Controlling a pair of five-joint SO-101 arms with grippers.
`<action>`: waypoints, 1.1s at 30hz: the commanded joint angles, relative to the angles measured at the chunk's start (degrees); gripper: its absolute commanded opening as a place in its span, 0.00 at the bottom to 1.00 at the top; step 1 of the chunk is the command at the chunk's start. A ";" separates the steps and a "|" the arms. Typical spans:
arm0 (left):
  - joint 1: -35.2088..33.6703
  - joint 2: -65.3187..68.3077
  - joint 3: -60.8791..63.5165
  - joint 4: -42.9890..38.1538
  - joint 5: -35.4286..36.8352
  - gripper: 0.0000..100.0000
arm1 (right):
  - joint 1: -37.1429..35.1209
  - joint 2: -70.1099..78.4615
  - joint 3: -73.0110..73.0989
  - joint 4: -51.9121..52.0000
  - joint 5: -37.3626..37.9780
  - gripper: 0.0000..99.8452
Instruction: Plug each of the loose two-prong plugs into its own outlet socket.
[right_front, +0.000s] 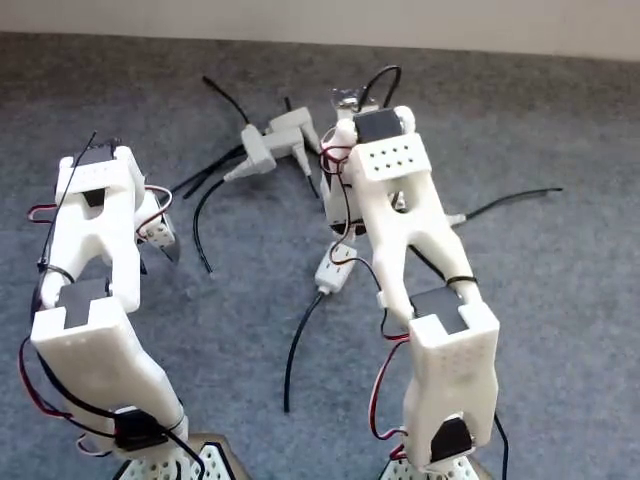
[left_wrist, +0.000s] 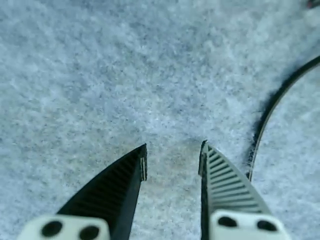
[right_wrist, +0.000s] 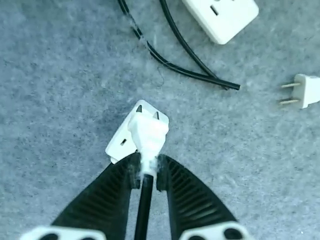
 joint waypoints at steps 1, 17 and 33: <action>-0.57 -1.89 -0.22 -0.62 0.00 0.19 | -0.57 -1.89 2.42 2.42 -0.53 0.01; -0.48 -1.89 -0.22 -0.62 0.00 0.19 | -0.40 -12.70 -0.31 2.42 1.05 0.01; 13.85 -1.80 3.03 -2.81 -9.14 0.19 | 0.13 -20.26 12.26 2.42 4.92 0.01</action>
